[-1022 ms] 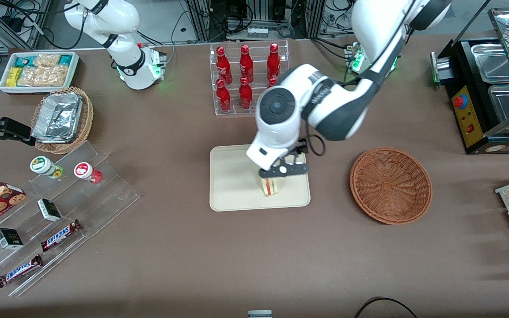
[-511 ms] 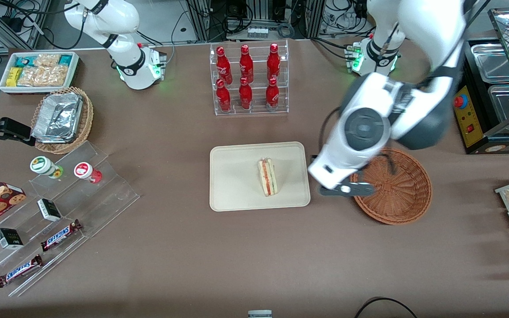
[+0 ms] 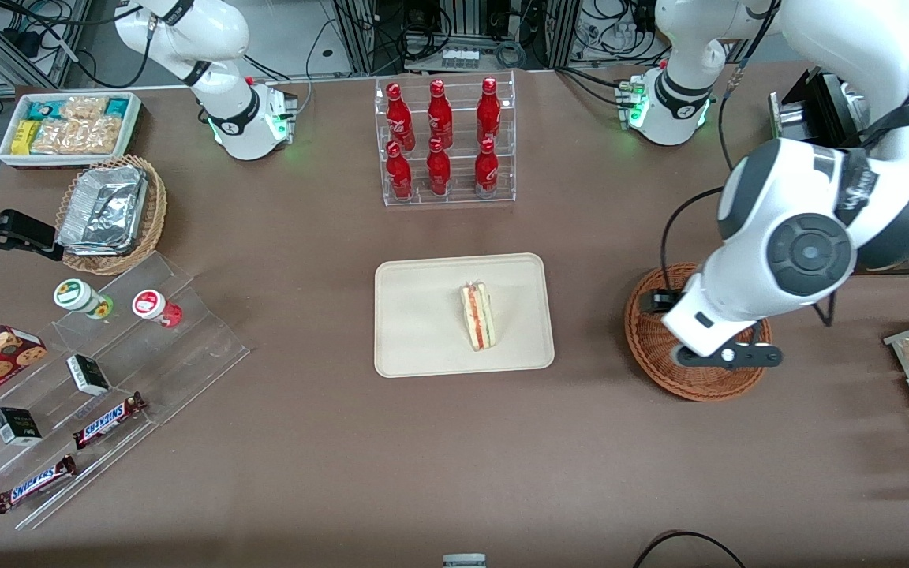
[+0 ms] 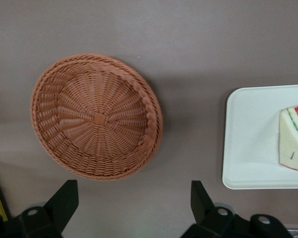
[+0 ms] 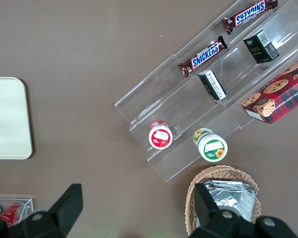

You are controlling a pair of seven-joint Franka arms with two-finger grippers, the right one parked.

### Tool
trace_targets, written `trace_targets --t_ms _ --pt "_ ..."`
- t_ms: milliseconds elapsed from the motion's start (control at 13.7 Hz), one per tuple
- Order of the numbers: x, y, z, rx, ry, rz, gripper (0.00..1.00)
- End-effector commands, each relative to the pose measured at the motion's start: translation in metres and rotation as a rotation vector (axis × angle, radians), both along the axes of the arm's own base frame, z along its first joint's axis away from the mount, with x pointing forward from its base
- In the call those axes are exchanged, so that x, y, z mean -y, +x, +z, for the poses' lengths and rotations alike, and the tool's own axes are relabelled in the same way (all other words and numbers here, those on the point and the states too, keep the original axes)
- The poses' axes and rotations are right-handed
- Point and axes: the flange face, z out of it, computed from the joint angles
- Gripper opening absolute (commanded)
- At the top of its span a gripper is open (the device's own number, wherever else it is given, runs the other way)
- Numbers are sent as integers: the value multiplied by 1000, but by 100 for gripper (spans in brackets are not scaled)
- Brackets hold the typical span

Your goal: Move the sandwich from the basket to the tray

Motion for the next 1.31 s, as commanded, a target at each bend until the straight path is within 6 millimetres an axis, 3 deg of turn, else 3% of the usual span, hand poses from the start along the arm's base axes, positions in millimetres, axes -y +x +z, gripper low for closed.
trace_targets --t_ms 0,292,511,949,1241 --pt "-33 -16 20 1 0 -12 100" --pt "-86 -47 42 -14 -26 -44 100" --pt "-97 -68 56 -29 -18 -43 100" --pt "-117 -104 105 -52 -25 5 100" --pt "-135 -113 124 -76 -68 -49 100"
